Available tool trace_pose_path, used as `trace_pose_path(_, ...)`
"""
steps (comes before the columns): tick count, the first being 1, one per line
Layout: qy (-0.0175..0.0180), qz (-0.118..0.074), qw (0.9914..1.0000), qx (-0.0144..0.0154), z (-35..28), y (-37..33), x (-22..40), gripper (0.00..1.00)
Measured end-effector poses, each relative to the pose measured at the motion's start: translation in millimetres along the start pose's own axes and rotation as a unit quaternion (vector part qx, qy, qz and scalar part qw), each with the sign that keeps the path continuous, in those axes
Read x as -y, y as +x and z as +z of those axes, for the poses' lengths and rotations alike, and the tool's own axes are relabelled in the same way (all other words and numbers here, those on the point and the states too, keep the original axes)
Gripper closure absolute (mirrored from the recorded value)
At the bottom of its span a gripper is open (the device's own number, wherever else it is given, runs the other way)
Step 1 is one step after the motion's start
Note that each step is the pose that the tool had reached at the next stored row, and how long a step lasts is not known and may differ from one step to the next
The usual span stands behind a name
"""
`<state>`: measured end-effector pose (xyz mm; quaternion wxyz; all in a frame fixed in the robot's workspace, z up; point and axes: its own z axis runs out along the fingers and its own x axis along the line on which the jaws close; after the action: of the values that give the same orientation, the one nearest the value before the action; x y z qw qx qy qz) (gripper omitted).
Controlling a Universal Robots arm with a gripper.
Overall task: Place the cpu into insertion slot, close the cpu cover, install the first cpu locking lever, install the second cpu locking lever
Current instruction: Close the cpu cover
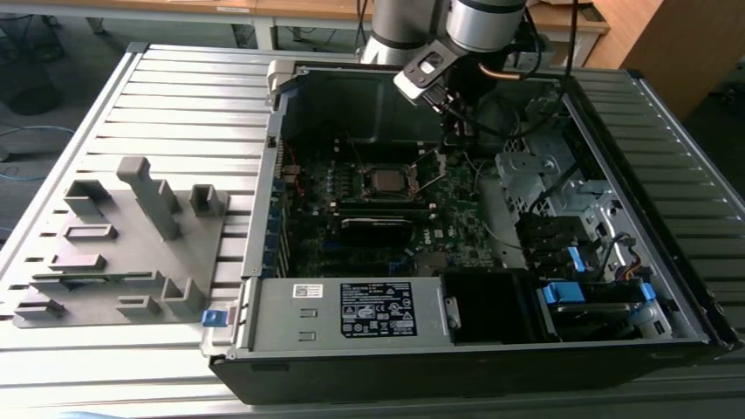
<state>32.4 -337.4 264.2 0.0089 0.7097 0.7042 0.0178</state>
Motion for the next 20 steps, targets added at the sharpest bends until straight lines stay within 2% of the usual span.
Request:
trace_pose_path(12, 0.0001, 0.0, 1.0, 0.0, 1.6, 0.9, -15.9, 0.89)
trace_pose_path(20, 0.0001, 0.0, 1.0, 0.0006, 15.6, 0.7, -17.8, 0.89)
